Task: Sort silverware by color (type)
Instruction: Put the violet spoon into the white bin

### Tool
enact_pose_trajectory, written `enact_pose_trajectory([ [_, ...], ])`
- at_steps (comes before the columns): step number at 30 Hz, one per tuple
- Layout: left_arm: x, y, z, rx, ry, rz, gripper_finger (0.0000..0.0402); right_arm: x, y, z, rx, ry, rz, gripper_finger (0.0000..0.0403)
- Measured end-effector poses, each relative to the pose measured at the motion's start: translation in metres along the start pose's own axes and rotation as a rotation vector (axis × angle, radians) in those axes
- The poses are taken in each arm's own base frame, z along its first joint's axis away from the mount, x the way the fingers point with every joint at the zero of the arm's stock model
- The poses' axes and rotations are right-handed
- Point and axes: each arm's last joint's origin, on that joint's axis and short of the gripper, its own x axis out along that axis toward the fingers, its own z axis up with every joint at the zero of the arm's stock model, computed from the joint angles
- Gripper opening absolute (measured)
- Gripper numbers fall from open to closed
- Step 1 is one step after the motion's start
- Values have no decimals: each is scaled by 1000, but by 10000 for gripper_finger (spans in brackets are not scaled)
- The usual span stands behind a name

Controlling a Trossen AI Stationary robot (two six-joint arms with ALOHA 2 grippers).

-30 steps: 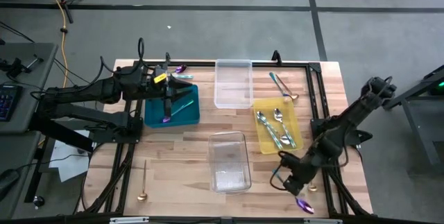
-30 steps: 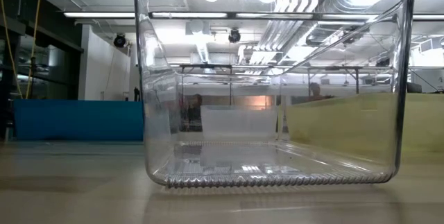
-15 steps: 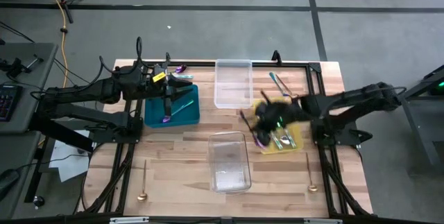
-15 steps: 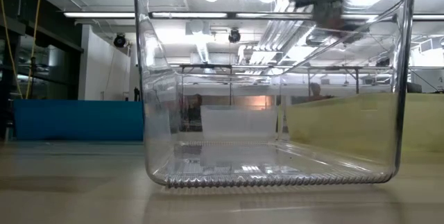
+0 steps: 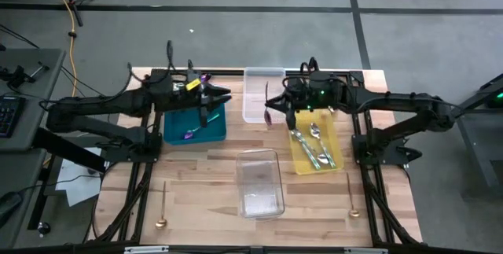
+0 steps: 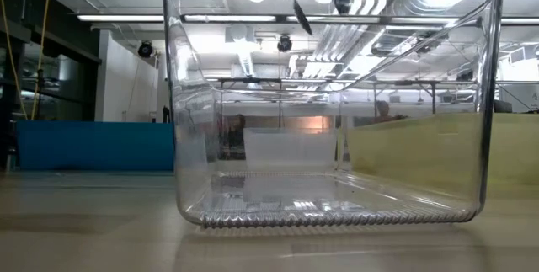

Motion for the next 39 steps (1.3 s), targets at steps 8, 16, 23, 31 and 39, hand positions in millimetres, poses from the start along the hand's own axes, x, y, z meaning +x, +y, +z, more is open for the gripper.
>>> enact_pose_trajectory([
  [8, 13, 1, -8, -42, 45, -42, 96, 0, 2, 2, -53, -17, 43, 3],
  [16, -2, 0, 2, -45, 1, -53, 96, 0, 2, 2, -1, -8, 81, 3],
  [23, -33, -1, 21, -18, -116, -50, 96, 27, -35, -4, 186, 37, -49, 2],
  [31, -44, -1, 27, -22, -161, -24, 96, 80, -134, -45, 539, 303, -412, 2],
  [39, -44, -1, 27, -22, -159, -22, 96, 108, -180, -92, 697, 510, -498, 2],
])
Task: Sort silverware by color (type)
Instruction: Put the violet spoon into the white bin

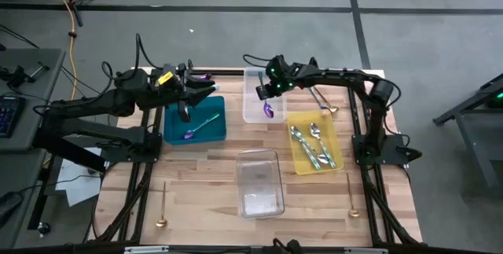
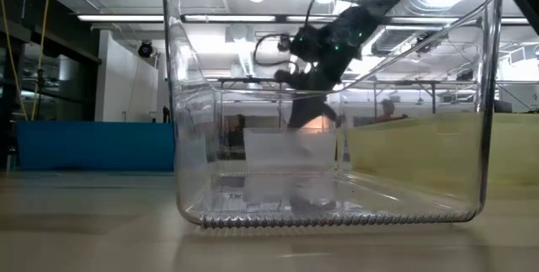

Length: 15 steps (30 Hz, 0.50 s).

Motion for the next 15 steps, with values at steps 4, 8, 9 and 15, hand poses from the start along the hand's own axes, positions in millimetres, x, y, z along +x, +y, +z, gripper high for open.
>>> enact_pose_trajectory([
  [4, 0, 0, 0, 0, -1, 1, 96, 8, -3, -2, 31, 14, -16, 14],
  [8, 0, 0, 0, 0, 0, 1, 96, 8, -3, -2, 35, 7, -25, 32],
  [9, 0, 0, 0, 0, 0, 1, 96, 8, -3, -2, 35, 7, -25, 35],
  [15, 0, 0, 0, 1, 0, 1, 96, 8, -3, -2, 35, 10, -19, 53],
])
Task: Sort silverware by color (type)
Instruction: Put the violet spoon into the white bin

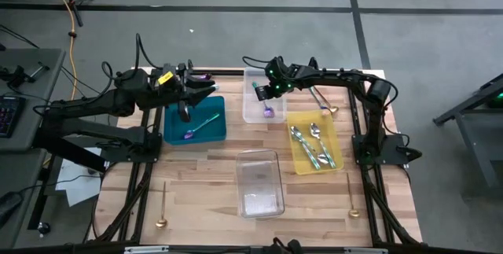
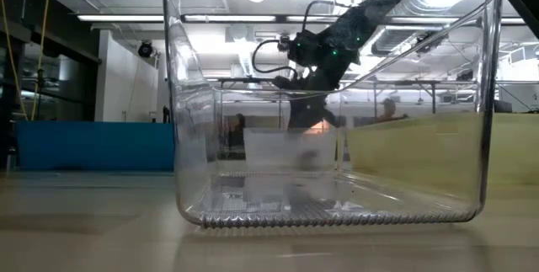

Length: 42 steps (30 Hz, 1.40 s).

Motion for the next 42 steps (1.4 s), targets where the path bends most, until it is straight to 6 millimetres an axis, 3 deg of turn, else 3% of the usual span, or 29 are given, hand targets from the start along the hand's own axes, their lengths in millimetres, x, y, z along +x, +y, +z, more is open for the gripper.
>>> enact_pose_trajectory([
  [6, 0, 0, 0, 0, 0, 0, 96, -17, 4, 4, -49, -18, 40, 112],
  [14, 0, 0, 0, 1, 1, 1, 96, -102, 14, 4, -270, -147, -44, 199],
  [19, 0, 0, -1, 2, 15, 4, 96, -161, 20, -13, -370, -228, -32, 221],
  [24, 0, 1, -2, 27, 21, 12, 96, -200, 17, -55, -394, -327, 56, 224],
  [29, 0, 2, -2, 30, 13, 49, 96, -216, 9, -101, -381, -451, 219, 225],
  [33, 0, 3, -2, 31, 7, 75, 96, -220, 3, -126, -400, -564, 359, 225],
  [42, 0, 3, -2, 30, 6, 77, 96, -222, 0, -138, -434, -729, 472, 225],
])
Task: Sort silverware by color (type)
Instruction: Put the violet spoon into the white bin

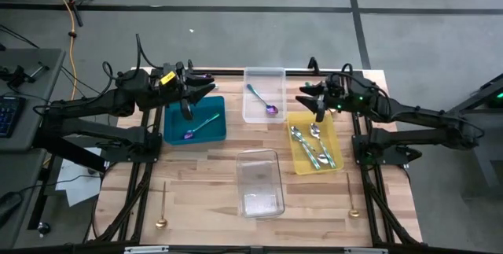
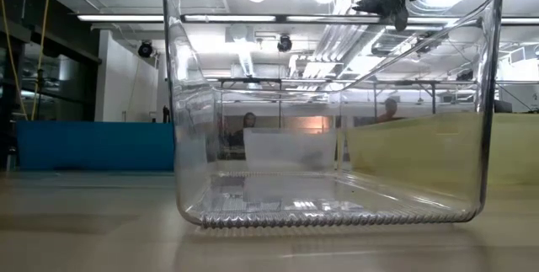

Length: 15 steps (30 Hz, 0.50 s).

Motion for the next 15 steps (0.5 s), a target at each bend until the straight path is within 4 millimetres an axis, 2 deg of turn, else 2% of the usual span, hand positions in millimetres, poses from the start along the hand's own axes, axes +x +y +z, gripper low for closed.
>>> enact_pose_trajectory([
  [10, 0, 0, 0, 0, 0, 0, 96, 0, 0, 0, 54, -2, -12, 225],
  [12, 0, 0, 0, 0, 0, 0, 96, 1, -4, -1, 132, -16, -86, 225],
  [15, 0, 0, 0, -1, 0, 0, 96, 3, -18, 1, 256, 49, -298, 224],
])
